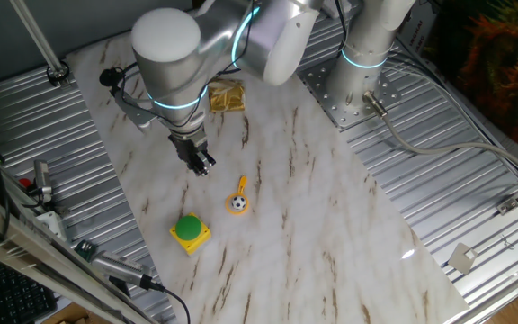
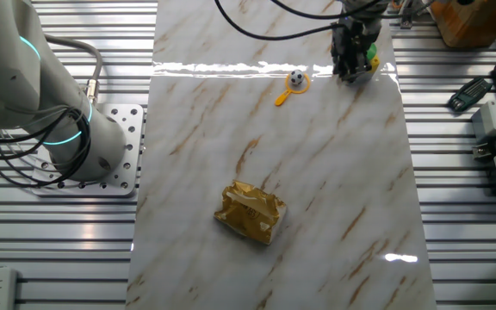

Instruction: Attach the bubble ring to the ball

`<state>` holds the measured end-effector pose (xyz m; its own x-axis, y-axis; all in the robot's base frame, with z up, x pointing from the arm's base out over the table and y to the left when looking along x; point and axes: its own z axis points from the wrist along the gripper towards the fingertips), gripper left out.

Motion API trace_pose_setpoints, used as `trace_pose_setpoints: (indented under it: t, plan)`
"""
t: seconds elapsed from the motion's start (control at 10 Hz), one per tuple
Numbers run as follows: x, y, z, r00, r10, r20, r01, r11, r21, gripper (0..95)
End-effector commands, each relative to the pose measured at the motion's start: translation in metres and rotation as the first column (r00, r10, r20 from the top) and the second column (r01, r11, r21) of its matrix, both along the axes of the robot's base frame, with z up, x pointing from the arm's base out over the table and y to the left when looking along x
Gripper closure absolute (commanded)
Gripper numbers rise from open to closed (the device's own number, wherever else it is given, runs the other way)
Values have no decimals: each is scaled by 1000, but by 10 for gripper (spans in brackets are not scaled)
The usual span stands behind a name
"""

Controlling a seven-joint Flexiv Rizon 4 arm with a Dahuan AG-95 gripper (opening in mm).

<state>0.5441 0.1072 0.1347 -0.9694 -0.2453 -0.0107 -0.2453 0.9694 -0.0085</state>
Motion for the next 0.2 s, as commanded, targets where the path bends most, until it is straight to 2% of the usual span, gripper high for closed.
trace_pose_setpoints:
  t: [0.1,0.2]
  plan:
    - [0,0,0,994,106,-18,-106,994,17,760]
    - [0,0,-1,993,113,-22,-113,993,18,760]
